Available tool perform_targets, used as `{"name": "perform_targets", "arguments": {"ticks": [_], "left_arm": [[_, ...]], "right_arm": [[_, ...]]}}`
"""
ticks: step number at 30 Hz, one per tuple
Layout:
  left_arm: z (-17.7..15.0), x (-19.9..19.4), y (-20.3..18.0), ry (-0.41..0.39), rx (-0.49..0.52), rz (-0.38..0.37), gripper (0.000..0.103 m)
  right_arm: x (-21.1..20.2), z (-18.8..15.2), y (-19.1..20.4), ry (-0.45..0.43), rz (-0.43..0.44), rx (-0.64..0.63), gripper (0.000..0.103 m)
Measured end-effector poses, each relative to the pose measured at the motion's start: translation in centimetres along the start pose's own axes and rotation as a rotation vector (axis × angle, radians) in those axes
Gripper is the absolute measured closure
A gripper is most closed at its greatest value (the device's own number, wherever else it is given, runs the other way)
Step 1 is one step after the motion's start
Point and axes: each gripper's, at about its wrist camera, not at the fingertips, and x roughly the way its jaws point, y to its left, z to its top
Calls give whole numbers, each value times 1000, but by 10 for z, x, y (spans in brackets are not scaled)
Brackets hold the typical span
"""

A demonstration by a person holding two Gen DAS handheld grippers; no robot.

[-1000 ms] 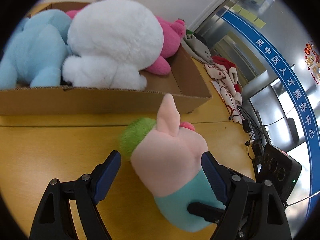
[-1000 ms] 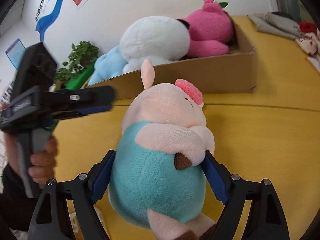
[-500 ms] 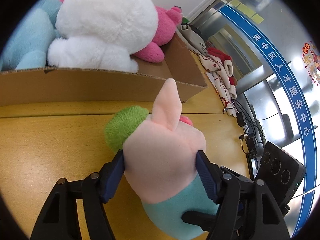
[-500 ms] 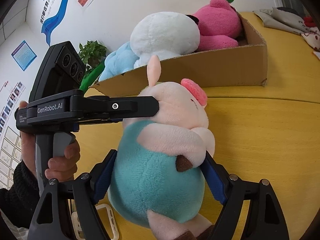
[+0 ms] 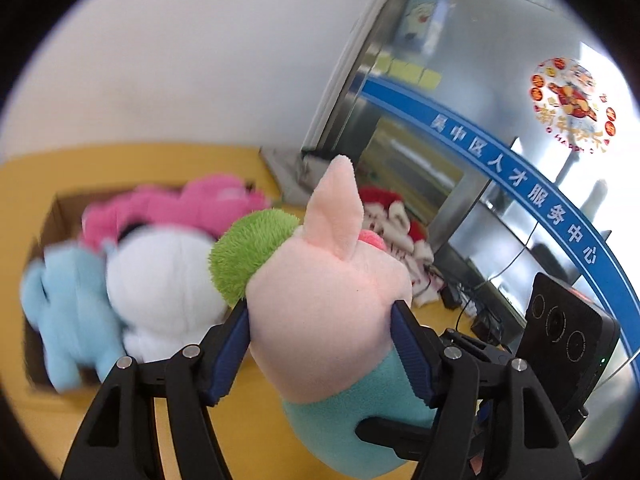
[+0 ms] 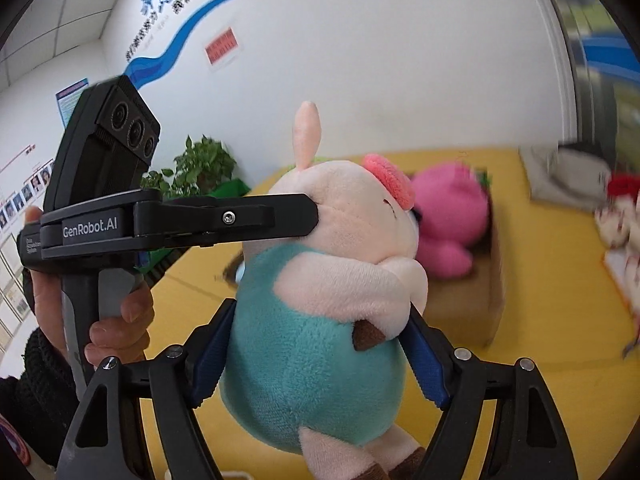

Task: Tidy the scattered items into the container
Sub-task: 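Lift the pink pig plush with both grippers and carry it over the box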

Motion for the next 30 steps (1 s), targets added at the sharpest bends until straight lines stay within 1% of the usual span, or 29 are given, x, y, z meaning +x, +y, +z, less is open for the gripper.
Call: {"name": "perform_targets", "arguments": {"ticks": [3,6,10,14,21,23,30], "left_arm": [[37,-16,-16,-69,80,30,35],[63,-20,-25,-94,129,48,35],[78,-11,-25,-92,146,47,35],[74,12,-15,-69,127,47,35],[62,77,25,30,53,35,35],[57,95,35,59,47,39,35],[30,154,71,176,-23,80,35]], "right_arm": [[-10,42,1,-72,-3,-44,20],[-13,72,-3,-116,3,-56,20],[-13,87,-8,-137,-6,-58,20],[-4,85,-21,-124,-3,-31,20],[39,69,-62,-61,-25,24,20],[52,61,-74,-50,-33,32,20],[108,23,-117,-1,19,111,20]]}}
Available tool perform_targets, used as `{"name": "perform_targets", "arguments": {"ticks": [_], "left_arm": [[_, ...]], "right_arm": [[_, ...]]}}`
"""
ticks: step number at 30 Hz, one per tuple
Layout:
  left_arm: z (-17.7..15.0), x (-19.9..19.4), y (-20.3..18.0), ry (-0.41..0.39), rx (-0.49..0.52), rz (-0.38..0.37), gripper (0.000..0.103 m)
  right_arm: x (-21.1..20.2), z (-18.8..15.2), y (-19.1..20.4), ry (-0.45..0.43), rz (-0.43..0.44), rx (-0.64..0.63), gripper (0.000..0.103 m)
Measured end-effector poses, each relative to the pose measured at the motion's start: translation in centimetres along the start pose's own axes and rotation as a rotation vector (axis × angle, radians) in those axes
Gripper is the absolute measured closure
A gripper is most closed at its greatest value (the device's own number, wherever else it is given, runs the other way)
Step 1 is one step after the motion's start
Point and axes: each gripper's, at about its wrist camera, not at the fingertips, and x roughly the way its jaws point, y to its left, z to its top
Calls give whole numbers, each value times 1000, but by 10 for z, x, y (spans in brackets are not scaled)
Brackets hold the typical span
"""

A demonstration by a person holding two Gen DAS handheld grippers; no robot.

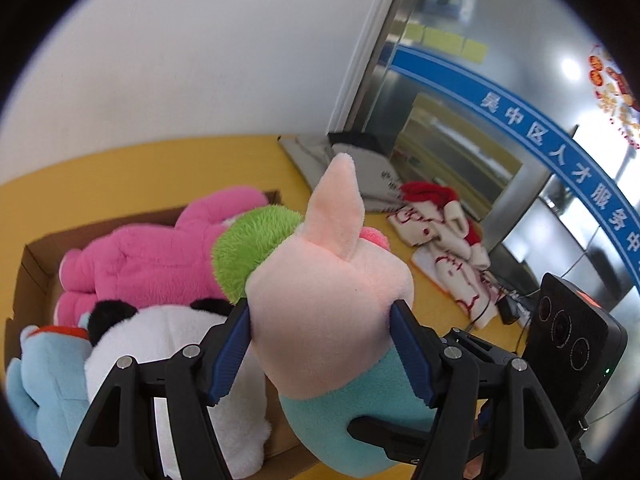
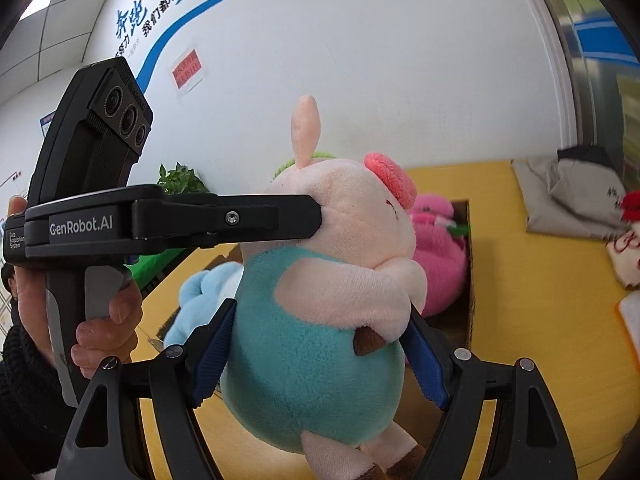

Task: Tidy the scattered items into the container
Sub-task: 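Lift the pink pig plush with both grippers and carry it over the box, then lower the pink pig plush into the box and open both grippers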

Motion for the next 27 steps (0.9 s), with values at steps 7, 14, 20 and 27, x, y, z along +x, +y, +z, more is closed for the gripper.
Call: {"name": "perform_targets", "arguments": {"ticks": [7,14,20,27], "left_arm": [[-28,51,5,101,10,34,35],[-34,56,-4,100,60,117,34],[-41,28,-6,93,102,147,35],[-81,-57,51,-17,41,290,35]], "right_arm": [[36,-40,-33,96,-34,80,20],[32,-45,-33,144,-97,101,20],[43,-43,-28,167,-152,42,20],[53,-49,-27,183,-218,-30,20]]}}
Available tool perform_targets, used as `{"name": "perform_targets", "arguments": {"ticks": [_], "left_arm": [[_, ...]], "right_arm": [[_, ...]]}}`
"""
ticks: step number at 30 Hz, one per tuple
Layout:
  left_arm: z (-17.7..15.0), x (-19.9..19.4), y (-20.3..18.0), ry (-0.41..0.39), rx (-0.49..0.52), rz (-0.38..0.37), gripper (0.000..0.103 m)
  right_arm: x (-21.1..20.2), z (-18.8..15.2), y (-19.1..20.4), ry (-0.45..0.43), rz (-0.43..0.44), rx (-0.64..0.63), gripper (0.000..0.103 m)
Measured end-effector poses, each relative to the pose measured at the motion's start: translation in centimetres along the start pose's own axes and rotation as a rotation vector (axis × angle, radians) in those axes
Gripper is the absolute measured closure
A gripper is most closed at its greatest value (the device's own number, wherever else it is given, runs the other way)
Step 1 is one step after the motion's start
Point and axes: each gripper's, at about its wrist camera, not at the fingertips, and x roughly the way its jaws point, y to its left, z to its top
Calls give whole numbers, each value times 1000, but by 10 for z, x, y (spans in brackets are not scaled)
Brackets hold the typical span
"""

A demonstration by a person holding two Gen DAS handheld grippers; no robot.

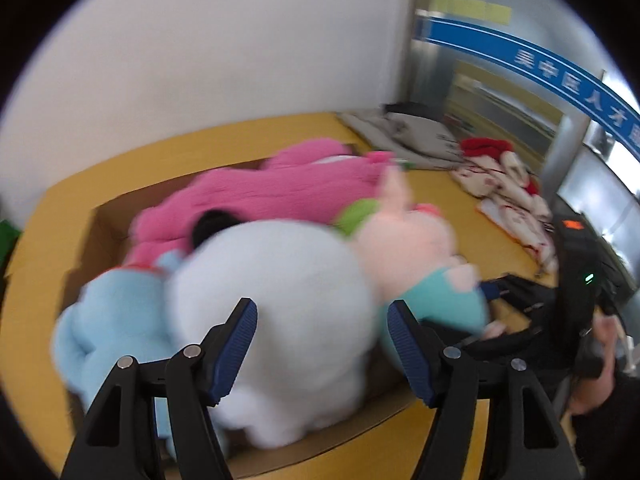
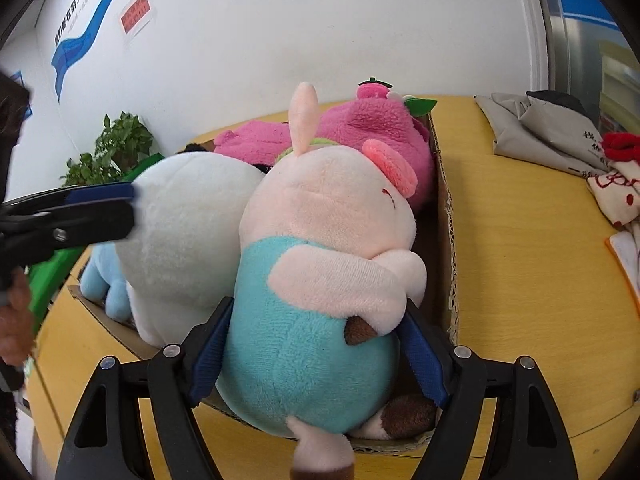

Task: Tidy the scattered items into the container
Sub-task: 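Lower the pink pig plush into the box and open both grippers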

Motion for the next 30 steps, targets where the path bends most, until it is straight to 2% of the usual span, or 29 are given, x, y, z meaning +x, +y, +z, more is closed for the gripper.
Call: {"name": "perform_targets", "arguments": {"ticks": [3,6,9,13,15,16,19,25,27,30], "left_arm": [[-26,-2,51,33,-90,32,35],[-50,11,77,96,-121,42,38],[-59,13,70,90,-86,54,38],[-70,20,62,147,-70,89,37],[-83,21,69,184,-158,14,37],[-89,19,74,182,-193,-14,36],[-101,6,67,152,-169,-8,36],[-119,-12,52,184,-212,-62,37],[-124,-18,49,179,-217,-59,38],[-126,-31,44,139,-193,-9,38]], "right_arm": [[3,-3,5,-5,-42,-30,18],[7,-2,10,2,-70,-45,14],[9,-5,17,22,-101,-85,13],[9,-13,22,53,-116,-138,12],[6,-19,24,55,-125,-159,12],[3,-24,26,57,-131,-170,12],[-7,-36,29,58,-131,-180,12],[-23,-52,25,75,-96,-215,10],[-27,-57,29,97,-101,-220,8],[-37,-64,38,128,-116,-204,6]]}}
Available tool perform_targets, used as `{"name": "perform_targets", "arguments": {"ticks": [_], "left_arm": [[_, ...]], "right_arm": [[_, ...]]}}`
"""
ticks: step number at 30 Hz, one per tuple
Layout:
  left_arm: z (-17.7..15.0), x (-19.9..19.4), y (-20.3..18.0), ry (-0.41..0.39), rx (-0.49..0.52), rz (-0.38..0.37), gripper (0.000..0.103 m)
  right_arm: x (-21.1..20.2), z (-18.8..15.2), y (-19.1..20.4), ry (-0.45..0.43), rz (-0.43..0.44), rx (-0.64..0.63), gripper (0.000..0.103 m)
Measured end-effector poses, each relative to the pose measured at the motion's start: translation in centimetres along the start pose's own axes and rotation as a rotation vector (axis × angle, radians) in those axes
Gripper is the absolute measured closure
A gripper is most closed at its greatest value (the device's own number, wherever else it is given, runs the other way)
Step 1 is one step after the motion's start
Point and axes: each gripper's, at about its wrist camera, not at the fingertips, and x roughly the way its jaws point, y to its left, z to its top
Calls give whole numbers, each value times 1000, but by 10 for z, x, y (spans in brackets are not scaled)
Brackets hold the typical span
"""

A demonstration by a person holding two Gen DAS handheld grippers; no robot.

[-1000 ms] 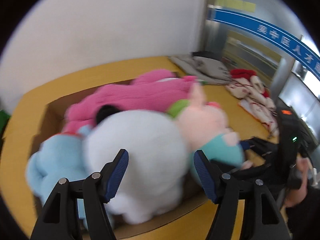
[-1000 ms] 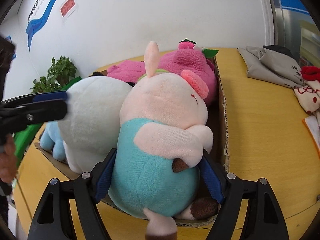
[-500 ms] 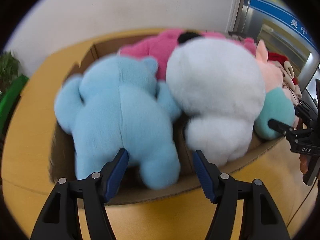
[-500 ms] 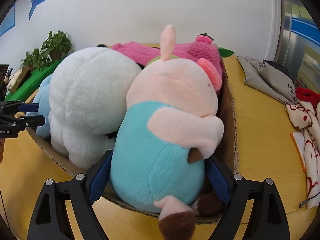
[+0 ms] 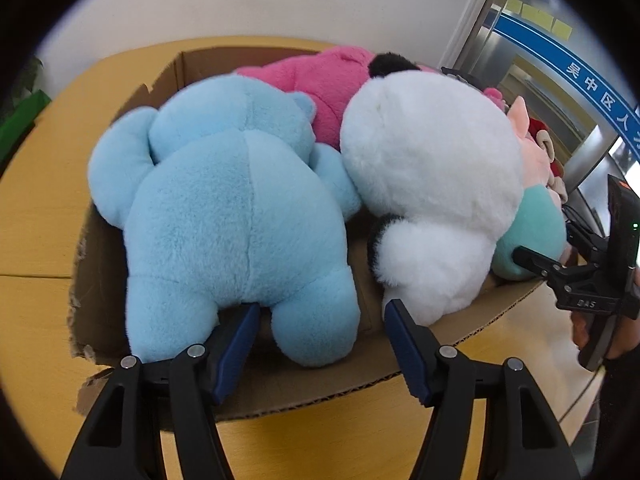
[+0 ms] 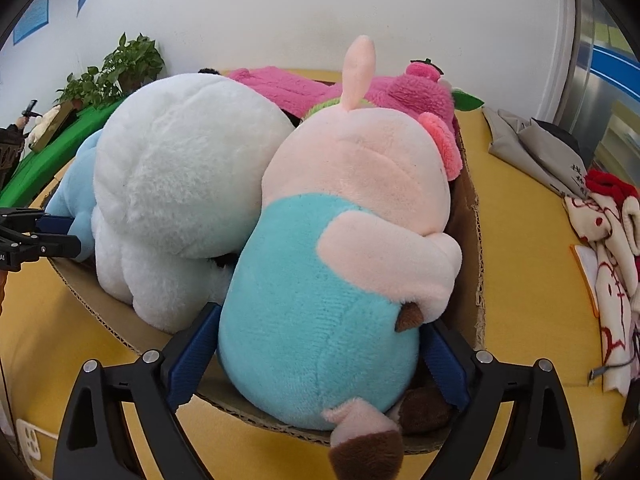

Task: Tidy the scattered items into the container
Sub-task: 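Lower the pink pig plush into the box and open both grippers, then move the right gripper back toward the clear phone case on the table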

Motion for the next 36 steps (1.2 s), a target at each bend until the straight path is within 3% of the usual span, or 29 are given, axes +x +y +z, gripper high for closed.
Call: {"name": "perform_targets", "arguments": {"ticks": [2,5,8,15,26,30,36], "left_arm": [[1,-20,-4,-64,5,15,38],[4,-56,-12,-188,10,26,38],[6,-90,-26,-290,30,21,23],[-8,-126,-60,-367,81,35,22],[-56,-147,-50,-329,26,41,22],[-93,-147,-44,-271,11,66,22],[-157,-128,-42,-107,23,49,22]], "right_arm": [[-11,-3,5,1,-17,18,6],[-40,-3,11,-60,-113,54,5],[-73,-1,14,-137,-130,108,0],[-112,12,36,-205,-158,79,0],[-145,-5,53,-245,-123,35,0],[-147,-37,70,-192,11,-25,0],[-115,-108,118,-19,226,-109,1]]}}
